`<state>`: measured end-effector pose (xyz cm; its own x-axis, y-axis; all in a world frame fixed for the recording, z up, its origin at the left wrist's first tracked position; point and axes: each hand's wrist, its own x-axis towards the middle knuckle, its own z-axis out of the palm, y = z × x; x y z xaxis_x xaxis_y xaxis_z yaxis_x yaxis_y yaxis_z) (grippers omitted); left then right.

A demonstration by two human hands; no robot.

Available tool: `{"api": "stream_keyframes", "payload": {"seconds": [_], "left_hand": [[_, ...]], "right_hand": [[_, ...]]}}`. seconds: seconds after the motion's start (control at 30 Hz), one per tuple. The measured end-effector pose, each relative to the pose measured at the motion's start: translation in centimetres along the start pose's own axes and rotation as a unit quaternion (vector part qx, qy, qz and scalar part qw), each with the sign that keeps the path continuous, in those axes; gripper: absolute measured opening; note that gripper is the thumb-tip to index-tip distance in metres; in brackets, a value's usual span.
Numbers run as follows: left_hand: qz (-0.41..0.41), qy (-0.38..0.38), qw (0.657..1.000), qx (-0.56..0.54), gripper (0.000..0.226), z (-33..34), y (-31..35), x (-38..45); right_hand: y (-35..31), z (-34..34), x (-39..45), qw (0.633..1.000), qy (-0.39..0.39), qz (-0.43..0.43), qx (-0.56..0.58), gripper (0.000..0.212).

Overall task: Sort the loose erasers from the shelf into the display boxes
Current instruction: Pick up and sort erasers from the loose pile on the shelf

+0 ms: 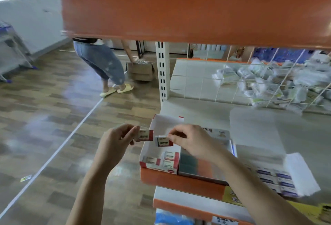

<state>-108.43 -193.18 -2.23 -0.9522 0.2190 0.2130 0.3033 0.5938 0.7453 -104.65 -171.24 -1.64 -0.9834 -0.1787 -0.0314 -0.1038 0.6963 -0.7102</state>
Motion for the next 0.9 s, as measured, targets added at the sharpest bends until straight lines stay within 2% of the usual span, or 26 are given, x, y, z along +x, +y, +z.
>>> {"api": "stream_keyframes", "payload": {"seconds": [0.4, 0.9], "left_hand": [[-0.010, -0.038, 0.998, -0.049, 0.020, -0.8, -3.1, 0.7], [-0.018, -0.065, 0.996, -0.056, 0.017, 0.1, -4.3, 0.7]], "right_hand": [[-1.0, 3.7, 2.3, 0.989, -0.014, 0.034, -0.144, 0.023], [-1.1, 4.0, 3.2, 0.985, -0.053, 0.057, -0.156, 0.025]]}}
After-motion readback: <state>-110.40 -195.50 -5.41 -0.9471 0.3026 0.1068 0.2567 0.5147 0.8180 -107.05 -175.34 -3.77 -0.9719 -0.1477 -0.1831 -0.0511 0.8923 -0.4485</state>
